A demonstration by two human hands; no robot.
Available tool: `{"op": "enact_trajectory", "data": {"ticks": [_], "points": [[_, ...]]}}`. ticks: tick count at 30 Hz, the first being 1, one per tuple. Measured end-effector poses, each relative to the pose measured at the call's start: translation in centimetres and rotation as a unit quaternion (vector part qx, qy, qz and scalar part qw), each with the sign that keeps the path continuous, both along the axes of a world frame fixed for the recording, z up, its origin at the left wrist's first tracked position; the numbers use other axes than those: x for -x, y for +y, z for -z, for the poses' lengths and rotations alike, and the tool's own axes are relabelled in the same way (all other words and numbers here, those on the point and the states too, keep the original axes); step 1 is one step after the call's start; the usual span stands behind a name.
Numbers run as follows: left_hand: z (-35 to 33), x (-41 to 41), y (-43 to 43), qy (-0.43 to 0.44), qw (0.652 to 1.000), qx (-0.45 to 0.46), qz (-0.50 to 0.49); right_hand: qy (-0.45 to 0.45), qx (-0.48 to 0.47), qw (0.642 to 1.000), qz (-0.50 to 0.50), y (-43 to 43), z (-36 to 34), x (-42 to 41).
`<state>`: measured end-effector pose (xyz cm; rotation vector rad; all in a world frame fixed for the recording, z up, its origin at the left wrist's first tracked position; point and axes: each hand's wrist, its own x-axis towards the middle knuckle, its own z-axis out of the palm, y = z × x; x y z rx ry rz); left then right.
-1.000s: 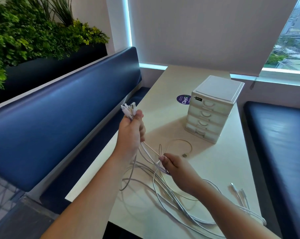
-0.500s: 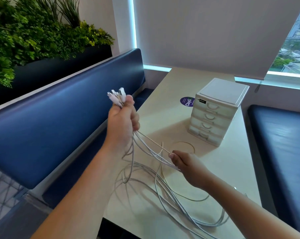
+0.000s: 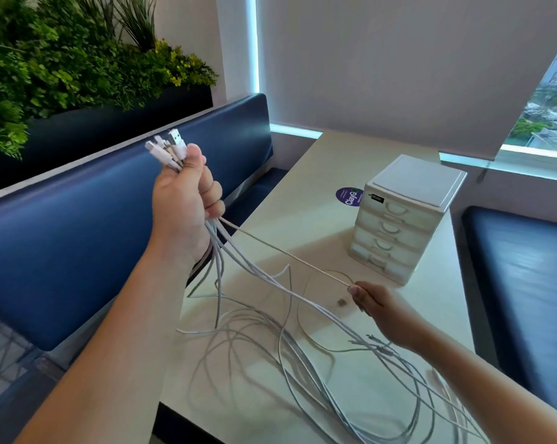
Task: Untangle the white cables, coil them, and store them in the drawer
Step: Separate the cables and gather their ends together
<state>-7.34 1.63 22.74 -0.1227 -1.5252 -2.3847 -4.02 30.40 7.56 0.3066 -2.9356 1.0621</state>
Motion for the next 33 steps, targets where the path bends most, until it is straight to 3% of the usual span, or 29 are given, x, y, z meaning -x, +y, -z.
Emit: {"op": "enact_trajectory", "data": {"ticks": [3, 7, 12, 15, 18, 23, 28, 33], "points": [[1.0, -0.1, 0.0, -0.037, 0.997, 0.058, 0.022, -0.006, -0.015, 1.000, 0.004, 0.4, -1.2, 0.4], [2.4, -0.9, 2.1, -0.074, 0.973, 0.202, 0.079, -0.003, -0.019, 0.999, -0.047, -1.2, -4.3, 0.5], [3.8, -1.8, 5.3, -0.066, 0.896, 0.396, 0.189, 0.073, -0.023, 0.992, -0.100, -4.0, -9.0, 0.3], [4.0, -1.6, 5.5, -0.112, 0.877, 0.405, 0.234, 0.125, -0.052, 0.985, -0.109, -4.1, -10.2, 0.6], [3.6, -1.4, 5.2, -0.120, 0.859, 0.430, 0.249, 0.118, -0.079, 0.984, -0.109, -3.7, -10.1, 0.7], [3.7, -1.0, 5.0, -0.069, 0.857, 0.471, 0.197, 0.094, -0.105, 0.985, -0.099, -3.3, -8.5, 0.5], [2.9, -0.5, 4.1, -0.045, 0.874, 0.468, 0.124, 0.053, -0.043, 0.996, -0.066, -1.5, -6.3, 0.2], [2.2, 0.5, 2.1, -0.023, 0.865, 0.502, 0.001, 0.024, -0.074, 0.996, -0.032, 1.6, -3.9, -0.7]]}}
